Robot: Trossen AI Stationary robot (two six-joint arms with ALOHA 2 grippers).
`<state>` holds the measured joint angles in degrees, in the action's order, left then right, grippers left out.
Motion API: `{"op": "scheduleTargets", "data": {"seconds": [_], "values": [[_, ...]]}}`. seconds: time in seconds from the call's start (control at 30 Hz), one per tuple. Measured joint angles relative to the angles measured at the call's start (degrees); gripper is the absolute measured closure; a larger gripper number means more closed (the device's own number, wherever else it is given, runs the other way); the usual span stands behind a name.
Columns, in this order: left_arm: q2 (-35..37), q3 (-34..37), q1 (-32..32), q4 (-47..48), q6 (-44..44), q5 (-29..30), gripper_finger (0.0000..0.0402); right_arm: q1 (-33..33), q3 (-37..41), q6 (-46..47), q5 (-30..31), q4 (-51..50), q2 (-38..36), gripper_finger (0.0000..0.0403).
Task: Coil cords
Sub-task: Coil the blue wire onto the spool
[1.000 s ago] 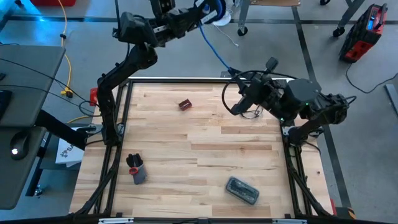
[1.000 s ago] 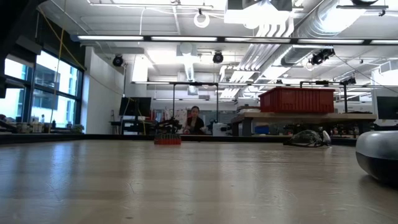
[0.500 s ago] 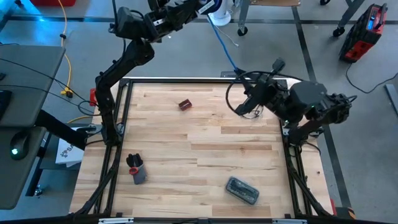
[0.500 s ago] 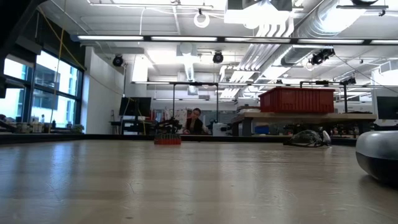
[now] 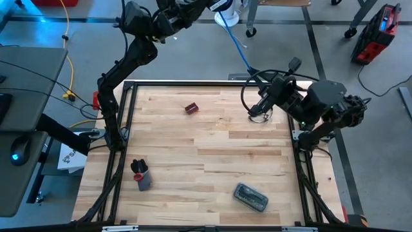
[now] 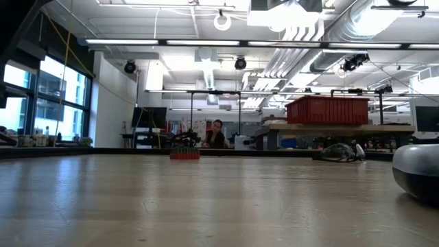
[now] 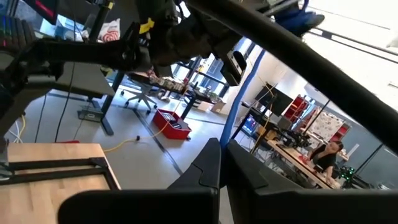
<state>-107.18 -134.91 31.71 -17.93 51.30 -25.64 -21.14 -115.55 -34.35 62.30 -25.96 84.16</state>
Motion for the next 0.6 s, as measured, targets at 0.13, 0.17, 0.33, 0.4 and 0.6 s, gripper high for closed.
{"op": "scheduleTargets", "data": {"seconds": [0.13,0.17,0.33,0.4,0.6], "values": [[1.0,0.0,0.1,6.8,-5.4,0.5,0.0398,-0.1,0.0,0.5,0.2,-1.4,0.0,0.0402],[1.4,0.0,0.1,8.9,-6.5,0.5,0.0398,-0.1,0.0,0.8,0.2,-1.6,-0.1,0.0402],[3.4,-0.1,0.3,20.9,-11.5,-0.1,0.0398,-0.4,0.0,2.4,0.0,-2.7,-0.8,0.0402],[4.1,-0.1,0.5,25.0,-12.1,-1.5,0.0398,-0.5,0.0,2.5,-0.4,-3.0,-1.0,0.0402],[7.0,-0.1,0.7,38.6,-12.3,-6.9,0.0398,-0.6,0.0,2.5,-0.8,-4.0,-1.3,0.0402]]}}
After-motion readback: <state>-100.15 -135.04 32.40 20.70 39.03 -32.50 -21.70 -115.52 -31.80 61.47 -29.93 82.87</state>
